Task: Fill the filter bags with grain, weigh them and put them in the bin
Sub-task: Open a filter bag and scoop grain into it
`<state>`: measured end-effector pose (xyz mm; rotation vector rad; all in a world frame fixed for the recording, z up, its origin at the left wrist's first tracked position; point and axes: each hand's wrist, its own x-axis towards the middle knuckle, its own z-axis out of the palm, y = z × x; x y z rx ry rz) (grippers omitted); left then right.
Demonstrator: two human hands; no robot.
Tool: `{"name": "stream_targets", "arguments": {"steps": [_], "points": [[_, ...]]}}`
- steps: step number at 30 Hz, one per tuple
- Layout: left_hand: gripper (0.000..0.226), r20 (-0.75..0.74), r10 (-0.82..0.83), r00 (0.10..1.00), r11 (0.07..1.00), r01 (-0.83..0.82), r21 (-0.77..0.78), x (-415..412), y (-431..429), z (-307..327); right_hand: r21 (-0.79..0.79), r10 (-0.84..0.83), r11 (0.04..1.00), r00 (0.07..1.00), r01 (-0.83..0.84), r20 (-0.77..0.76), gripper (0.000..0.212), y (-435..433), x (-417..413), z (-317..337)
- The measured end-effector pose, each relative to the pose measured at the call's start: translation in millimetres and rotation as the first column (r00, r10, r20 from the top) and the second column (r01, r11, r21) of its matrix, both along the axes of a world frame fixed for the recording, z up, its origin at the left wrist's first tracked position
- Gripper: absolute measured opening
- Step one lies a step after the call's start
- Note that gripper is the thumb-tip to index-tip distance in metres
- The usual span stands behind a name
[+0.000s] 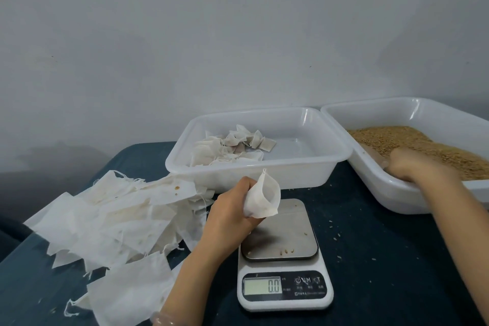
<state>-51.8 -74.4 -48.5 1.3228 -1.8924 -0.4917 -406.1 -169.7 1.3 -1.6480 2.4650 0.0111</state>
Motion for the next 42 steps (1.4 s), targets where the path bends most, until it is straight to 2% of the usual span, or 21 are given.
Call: {"name": "stream_targets", "arguments": {"steps": [4, 9, 11, 13, 15, 18, 20, 22, 23, 24, 29, 31, 33, 36, 38, 42], "points": [[0.030, 0.012, 0.004, 1.000, 1.000, -0.004, 0.007, 1, -1, -2, -0.015, 0.009, 1.000, 1.000, -0.009, -0.022, 0.032, 0, -1, -3], [0.033, 0.022, 0.002, 1.000, 1.000, -0.002, 0.002, 0, -2, -4, 0.004, 0.003, 1.000, 1.000, -0.003, 0.030, 0.037, 1, -1, -3], [0.034, 0.028, 0.002, 1.000, 1.000, -0.002, -0.004, 0, -3, -4, -0.039, -0.001, 0.999, 0.998, 0.004, 0.064, 0.040, 4, 2, -2], [0.034, 0.029, 0.003, 1.000, 1.000, -0.003, -0.005, 0, -2, -4, -0.107, -0.009, 0.994, 0.997, 0.017, 0.080, 0.033, 7, 4, 1], [0.034, 0.025, 0.007, 1.000, 1.000, -0.007, -0.005, 0, -2, -5, -0.124, -0.007, 0.992, 0.999, 0.011, 0.037, 0.017, 10, 3, 4], [0.033, 0.006, 0.011, 1.000, 1.000, -0.012, 0.006, 1, -2, -6, -0.083, -0.092, 0.993, 0.992, 0.084, -0.088, 0.029, 16, 2, 8], [0.033, -0.001, 0.011, 1.000, 1.000, -0.011, 0.010, 1, -2, -7, -0.043, -0.144, 0.989, 0.983, 0.140, -0.115, 0.039, 18, 2, 8], [0.032, -0.007, 0.010, 1.000, 1.000, -0.010, 0.013, 2, -2, -7, 0.026, -0.119, 0.992, 0.991, 0.120, -0.057, 0.048, 16, 1, 5], [0.032, -0.009, 0.010, 1.000, 1.000, -0.010, 0.016, 2, -2, -6, 0.049, -0.087, 0.995, 0.996, 0.089, -0.034, 0.045, 13, 1, 3], [0.032, -0.008, 0.011, 1.000, 1.000, -0.011, 0.017, 2, -2, -6, 0.050, -0.060, 0.997, 0.998, 0.060, -0.011, 0.037, 11, 1, 2], [0.033, -0.001, -0.001, 1.000, 1.000, 0.001, 0.006, 1, -1, -6, 0.026, -0.048, 0.999, 0.976, 0.044, 0.213, 0.052, 10, 12, 4], [0.032, 0.003, -0.001, 1.000, 1.000, 0.001, -0.003, 1, -1, -6, 0.025, -0.047, 0.999, 0.957, 0.041, 0.287, 0.048, 10, 12, 5], [0.032, 0.002, -0.003, 1.000, 1.000, 0.003, -0.002, 1, -2, -6, -0.003, -0.050, 0.999, 0.942, 0.054, 0.333, 0.039, 11, 10, 8], [0.033, -0.002, -0.001, 1.000, 1.000, 0.001, 0.001, 0, -2, -7, -0.084, -0.068, 0.990, 0.910, 0.111, 0.408, 0.039, 10, 5, 8], [0.034, -0.010, -0.003, 1.000, 1.000, 0.003, 0.000, 0, -1, -6, -0.163, -0.059, 0.975, 0.883, 0.151, 0.466, 0.026, 10, 2, 8], [0.031, -0.082, -0.033, 0.996, 0.999, 0.034, 0.008, -2, 1, -4, -0.210, -0.055, 0.955, 0.818, 0.211, 0.573, 0.026, 15, 2, 10]]}}
